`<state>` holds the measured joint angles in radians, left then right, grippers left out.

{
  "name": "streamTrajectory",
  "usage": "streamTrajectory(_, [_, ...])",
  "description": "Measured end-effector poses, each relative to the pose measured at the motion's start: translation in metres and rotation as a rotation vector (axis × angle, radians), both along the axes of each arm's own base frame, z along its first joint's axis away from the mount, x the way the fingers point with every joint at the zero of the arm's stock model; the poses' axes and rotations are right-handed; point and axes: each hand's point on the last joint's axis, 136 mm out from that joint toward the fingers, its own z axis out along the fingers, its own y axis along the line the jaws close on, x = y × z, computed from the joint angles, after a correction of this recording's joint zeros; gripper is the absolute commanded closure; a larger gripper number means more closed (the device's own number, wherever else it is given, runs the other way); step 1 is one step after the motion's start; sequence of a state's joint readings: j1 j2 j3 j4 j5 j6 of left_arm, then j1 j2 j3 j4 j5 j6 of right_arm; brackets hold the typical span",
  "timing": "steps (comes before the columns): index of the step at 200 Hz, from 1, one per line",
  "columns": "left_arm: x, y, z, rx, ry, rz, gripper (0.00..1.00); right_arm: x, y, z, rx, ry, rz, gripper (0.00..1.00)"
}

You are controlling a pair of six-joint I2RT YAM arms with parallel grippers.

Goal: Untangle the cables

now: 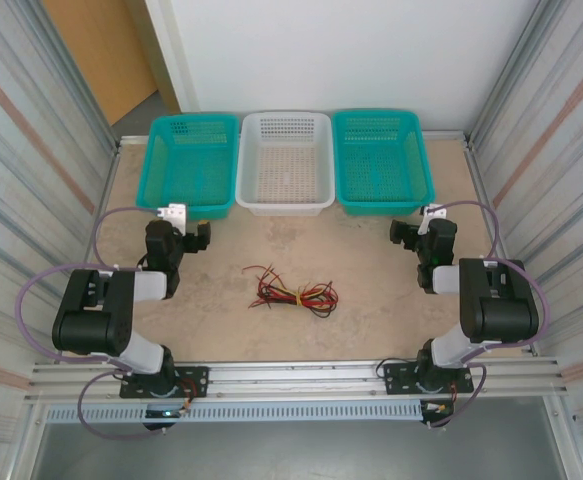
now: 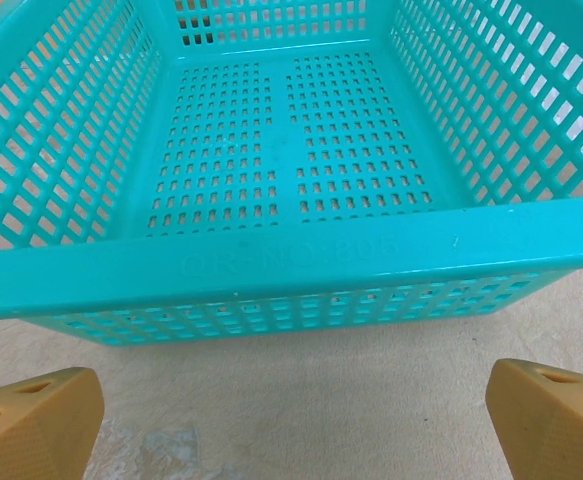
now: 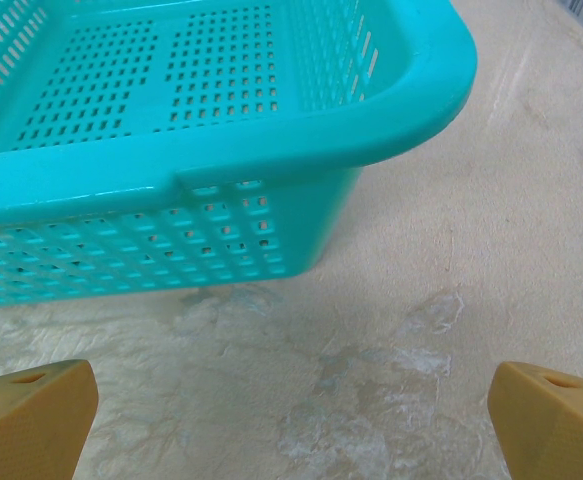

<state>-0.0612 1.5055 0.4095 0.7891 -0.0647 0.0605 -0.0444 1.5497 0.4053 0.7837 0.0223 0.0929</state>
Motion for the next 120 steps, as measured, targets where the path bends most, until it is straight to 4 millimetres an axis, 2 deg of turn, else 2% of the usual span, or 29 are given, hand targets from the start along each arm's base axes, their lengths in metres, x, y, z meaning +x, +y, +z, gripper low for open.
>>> streamTrajectory(16, [-0.003, 0.004, -0.001, 0.018, 0.029, 0.029, 0.01, -0.003, -0.003, 0.002, -0.011, 0.048, -0.033, 0.01])
streamTrajectory(27, [-0.002, 0.006, 0.005, 0.036, 0.063, 0.054, 0.01, 0.000, -0.008, 0.015, -0.009, 0.100, -0.078, 0.01])
streamTrajectory(37, [0.004, 0.009, 0.022, 0.040, 0.065, 0.093, 0.01, 0.011, -0.011, 0.044, -0.011, 0.111, -0.115, 0.01])
streamTrajectory(53, [0.010, 0.015, 0.054, -0.011, 0.063, 0.180, 0.10, 0.019, -0.009, 0.103, -0.019, 0.035, -0.165, 0.01])
streamTrajectory(65, [0.007, 0.017, 0.079, -0.118, 0.047, 0.247, 0.14, 0.006, 0.002, 0.138, -0.006, -0.033, -0.170, 0.01])
streamTrajectory(74, [-0.002, 0.015, 0.092, -0.195, 0.029, 0.276, 0.14, -0.009, 0.010, 0.150, 0.021, -0.051, -0.169, 0.01])
streamTrajectory(82, [-0.013, 0.005, 0.097, -0.260, 0.027, 0.280, 0.13, -0.021, 0.011, 0.156, 0.056, -0.053, -0.181, 0.01])
streamTrajectory(93, [-0.034, -0.027, 0.097, -0.325, 0.046, 0.232, 0.12, -0.036, 0.005, 0.156, 0.109, -0.029, -0.220, 0.01])
streamTrajectory(107, [-0.064, -0.074, 0.087, -0.370, 0.113, 0.131, 0.12, -0.052, -0.001, 0.143, 0.156, 0.038, -0.264, 0.01])
streamTrajectory(120, [-0.092, -0.103, 0.077, -0.388, 0.188, 0.064, 0.12, -0.065, 0.007, 0.125, 0.172, 0.120, -0.273, 0.01])
